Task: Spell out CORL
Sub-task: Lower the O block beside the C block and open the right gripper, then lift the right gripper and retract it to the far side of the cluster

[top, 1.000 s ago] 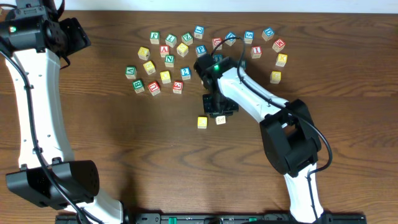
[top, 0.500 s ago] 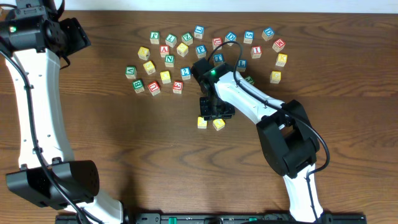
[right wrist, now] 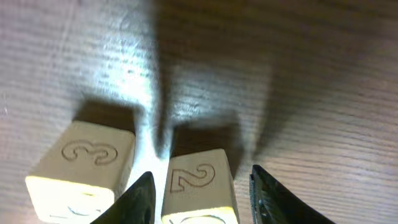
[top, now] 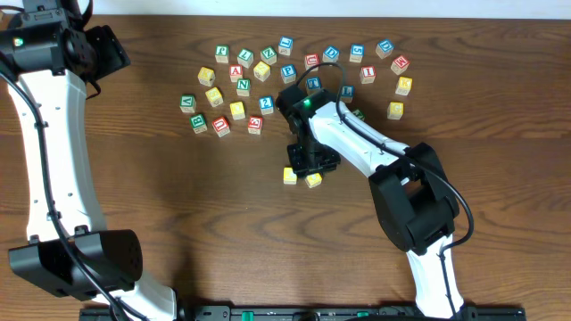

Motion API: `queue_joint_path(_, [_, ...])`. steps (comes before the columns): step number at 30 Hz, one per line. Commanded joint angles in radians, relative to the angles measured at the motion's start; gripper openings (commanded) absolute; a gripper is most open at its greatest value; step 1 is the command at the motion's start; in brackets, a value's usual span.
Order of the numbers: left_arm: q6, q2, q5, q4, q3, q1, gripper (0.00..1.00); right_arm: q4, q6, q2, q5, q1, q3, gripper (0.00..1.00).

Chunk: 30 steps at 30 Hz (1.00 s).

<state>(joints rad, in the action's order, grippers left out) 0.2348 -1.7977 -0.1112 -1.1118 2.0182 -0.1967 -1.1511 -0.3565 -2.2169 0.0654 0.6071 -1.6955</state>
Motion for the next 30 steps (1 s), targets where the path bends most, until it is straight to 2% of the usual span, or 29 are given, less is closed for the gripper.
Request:
queue_joint_path(1, [-0.013, -0.002, -0.006, -0.003, -0.006, -0.007, 0.80, -0.008, 0.066, 0.014, 0.029, -0.008, -0.020, 0.45])
queue_joint_path(4, [-0.013, -0.002, -0.006, -0.003, -0.006, -0.007, 0.80, -0.008, 0.039, 0.014, 0.034, -0.003, -0.016, 0.43])
queue_joint_path(8, [-0.013, -0.002, -0.006, -0.003, -0.006, -0.007, 0.80, 0.007, -0.042, 0.014, 0.022, -0.003, -0.016, 0.31])
queue_joint_path(10, [-0.013, -0.002, -0.006, -0.003, -0.006, -0.007, 0.80, 0.013, -0.137, 0.014, 0.012, -0.004, -0.015, 0.27])
queue_joint_path(17, [-0.013, -0.002, -0.006, -0.003, -0.006, -0.007, 0.80, 0.064, -0.213, 0.014, 0.012, -0.003, -0.015, 0.27])
queue_joint_path(23, [-0.013, -0.002, -0.006, -0.003, -0.006, -0.007, 0.80, 0.069, -0.216, 0.014, 0.013, -0.003, -0.015, 0.27])
queue_joint_path(30, [-0.013, -0.002, -0.006, -0.003, -0.006, -0.007, 0.80, 0.066, -0.216, 0.014, 0.017, -0.003, -0.016, 0.36])
